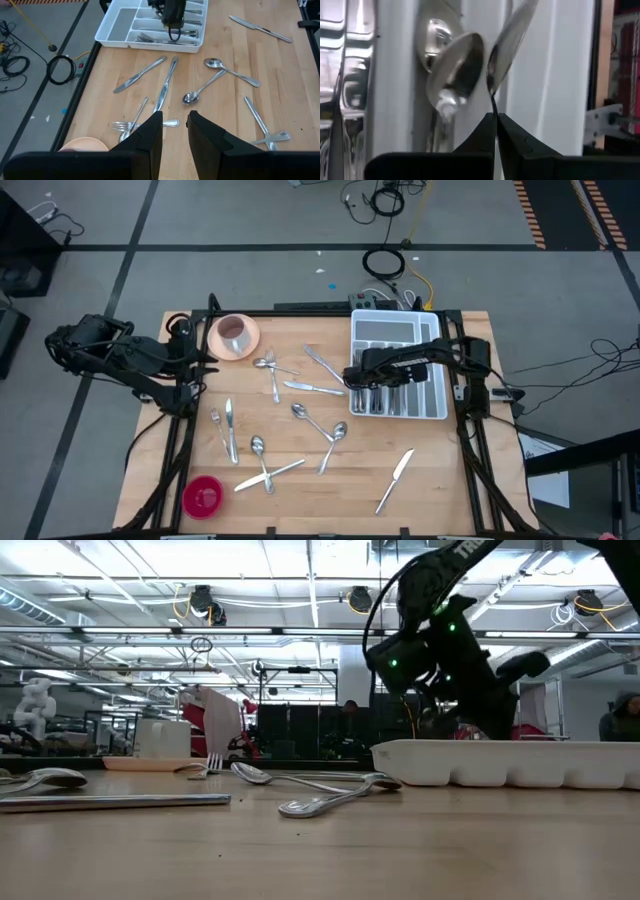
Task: Sort silverware
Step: Put the silver spoon into the white silverware tray, then adjust the silver spoons in the white silverware tray
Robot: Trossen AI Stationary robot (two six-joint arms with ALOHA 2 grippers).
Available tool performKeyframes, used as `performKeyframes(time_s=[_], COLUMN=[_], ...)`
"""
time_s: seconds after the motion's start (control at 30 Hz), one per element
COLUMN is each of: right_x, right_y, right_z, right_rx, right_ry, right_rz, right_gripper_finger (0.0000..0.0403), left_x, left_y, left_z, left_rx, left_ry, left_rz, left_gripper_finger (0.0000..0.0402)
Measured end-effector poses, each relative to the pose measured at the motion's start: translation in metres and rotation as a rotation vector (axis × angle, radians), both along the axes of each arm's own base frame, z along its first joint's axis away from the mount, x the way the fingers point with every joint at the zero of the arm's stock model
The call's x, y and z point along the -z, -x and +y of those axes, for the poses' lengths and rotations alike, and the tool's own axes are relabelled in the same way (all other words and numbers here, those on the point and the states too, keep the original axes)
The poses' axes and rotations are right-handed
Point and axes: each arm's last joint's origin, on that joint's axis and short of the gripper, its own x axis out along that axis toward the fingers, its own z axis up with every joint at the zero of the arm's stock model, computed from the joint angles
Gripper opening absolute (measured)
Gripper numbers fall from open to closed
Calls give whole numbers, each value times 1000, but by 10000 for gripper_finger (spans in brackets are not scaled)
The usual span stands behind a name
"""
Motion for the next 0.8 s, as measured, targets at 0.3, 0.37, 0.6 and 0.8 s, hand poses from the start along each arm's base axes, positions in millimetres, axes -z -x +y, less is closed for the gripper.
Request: performKeyframes(time_s=[0.3, 0.37, 0.6, 0.8], right_x=[17, 17, 18, 12], right_y=[-10, -10, -11, -14], right_z=[-2, -2, -2, -3], right_rx=[-23, -35, -134, -159], right_ry=[-27, -32, -88, -94], right_rz=[-44, -44, -31, -16], right_gripper_finger=[0, 0, 43, 122], left_x=[0, 0, 0, 0], left_y=[0, 0, 0, 0], left_z=[0, 0, 0, 0], left_rx=[-1, -1, 10, 14], left_ry=[-1, -1, -17, -20], left_rz=[0, 0, 3, 4], left_gripper_finger=[96, 96, 96, 96])
